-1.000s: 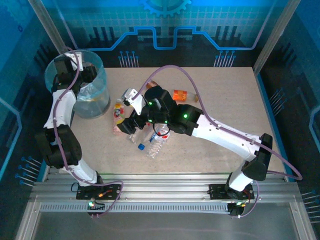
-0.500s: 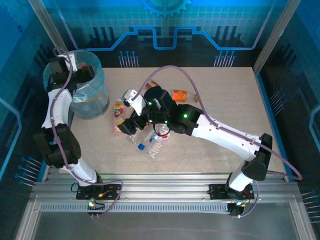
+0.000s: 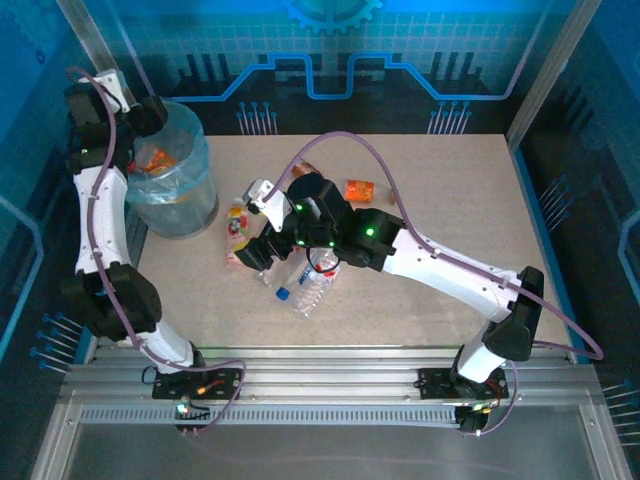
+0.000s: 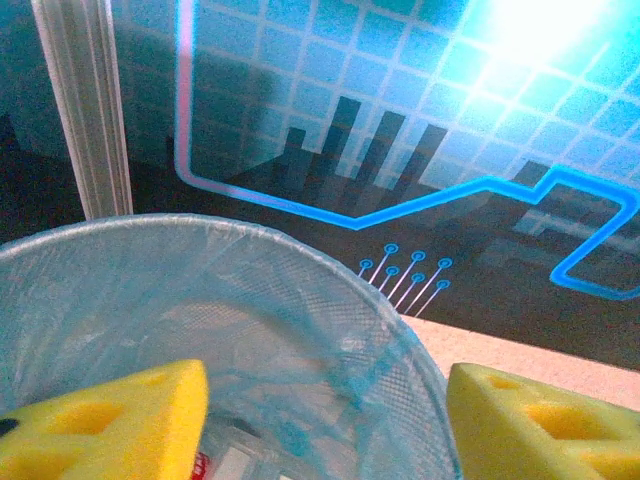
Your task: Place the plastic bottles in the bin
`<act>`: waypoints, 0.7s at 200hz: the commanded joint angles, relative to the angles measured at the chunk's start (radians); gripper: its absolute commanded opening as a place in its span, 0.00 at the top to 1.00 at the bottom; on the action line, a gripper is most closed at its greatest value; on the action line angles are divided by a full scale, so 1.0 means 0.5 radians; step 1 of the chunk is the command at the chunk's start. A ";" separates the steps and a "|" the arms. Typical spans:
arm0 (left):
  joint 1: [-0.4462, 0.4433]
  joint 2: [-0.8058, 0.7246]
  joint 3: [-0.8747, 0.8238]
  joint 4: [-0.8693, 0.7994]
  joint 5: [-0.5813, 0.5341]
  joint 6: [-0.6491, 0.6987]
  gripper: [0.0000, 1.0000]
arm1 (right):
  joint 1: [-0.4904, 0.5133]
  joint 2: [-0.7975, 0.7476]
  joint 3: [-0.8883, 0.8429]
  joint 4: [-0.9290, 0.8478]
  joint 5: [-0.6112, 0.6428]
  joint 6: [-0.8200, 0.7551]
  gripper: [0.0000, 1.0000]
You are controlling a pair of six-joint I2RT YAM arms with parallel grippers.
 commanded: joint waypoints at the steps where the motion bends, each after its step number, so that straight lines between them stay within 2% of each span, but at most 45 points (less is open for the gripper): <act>1: 0.020 0.112 0.124 -0.278 -0.068 -0.039 0.45 | 0.017 0.027 0.067 -0.017 0.001 -0.017 0.08; 45: 0.054 0.134 0.004 -0.366 -0.022 -0.164 0.80 | 0.017 0.018 0.046 -0.025 0.010 -0.011 0.08; 64: 0.051 0.097 -0.134 -0.309 0.074 -0.198 0.88 | 0.015 0.021 0.034 -0.017 0.007 0.000 0.08; 140: -0.110 0.055 -0.438 -0.235 0.173 -0.035 0.91 | 0.017 0.048 0.022 -0.025 -0.018 0.014 0.08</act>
